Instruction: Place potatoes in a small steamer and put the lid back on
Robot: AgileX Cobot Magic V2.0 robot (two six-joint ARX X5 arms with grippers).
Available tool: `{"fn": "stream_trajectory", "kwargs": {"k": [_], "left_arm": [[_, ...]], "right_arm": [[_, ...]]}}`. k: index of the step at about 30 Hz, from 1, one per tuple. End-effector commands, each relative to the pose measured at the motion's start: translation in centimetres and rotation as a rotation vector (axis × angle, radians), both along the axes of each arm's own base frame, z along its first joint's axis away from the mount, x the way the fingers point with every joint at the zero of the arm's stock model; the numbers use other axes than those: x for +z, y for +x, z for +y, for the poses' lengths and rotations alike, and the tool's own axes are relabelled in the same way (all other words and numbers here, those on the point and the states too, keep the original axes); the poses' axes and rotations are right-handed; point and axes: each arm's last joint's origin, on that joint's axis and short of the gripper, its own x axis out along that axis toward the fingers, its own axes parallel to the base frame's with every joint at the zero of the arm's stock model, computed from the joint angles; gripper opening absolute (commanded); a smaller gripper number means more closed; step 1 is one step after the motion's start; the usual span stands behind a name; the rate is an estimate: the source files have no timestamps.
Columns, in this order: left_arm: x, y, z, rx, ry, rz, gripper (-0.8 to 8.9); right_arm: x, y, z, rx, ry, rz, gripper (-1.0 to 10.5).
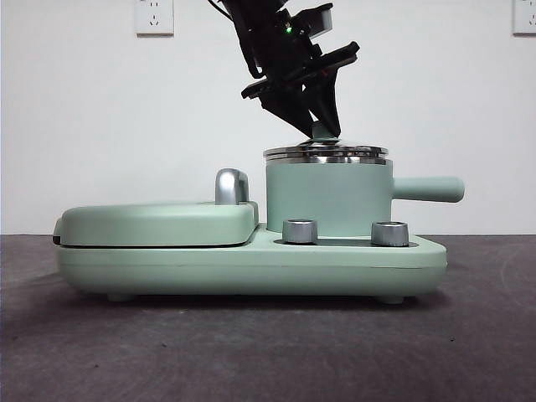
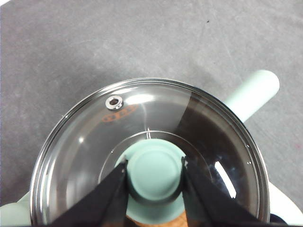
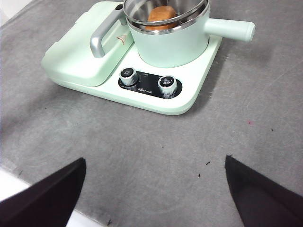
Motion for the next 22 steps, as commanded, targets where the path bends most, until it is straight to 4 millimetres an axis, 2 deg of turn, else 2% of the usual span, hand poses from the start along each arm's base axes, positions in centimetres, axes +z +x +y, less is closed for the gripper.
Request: {"fn": "stream_trajectory", "kwargs": {"k": [1, 22], "left_arm": [[-0.09, -0.40, -1.01, -0.048, 0.011, -0.008, 0.18], [-1.04, -0.80, -1.53, -0.186, 0.125, -0.059, 0.19]], "right_arm": [[0.29, 0.04, -0.02, -0.014, 0.009, -0.014, 4.6], [0.37, 0.09, -0.02, -0.023, 0.015, -0.022, 4.6]]}}
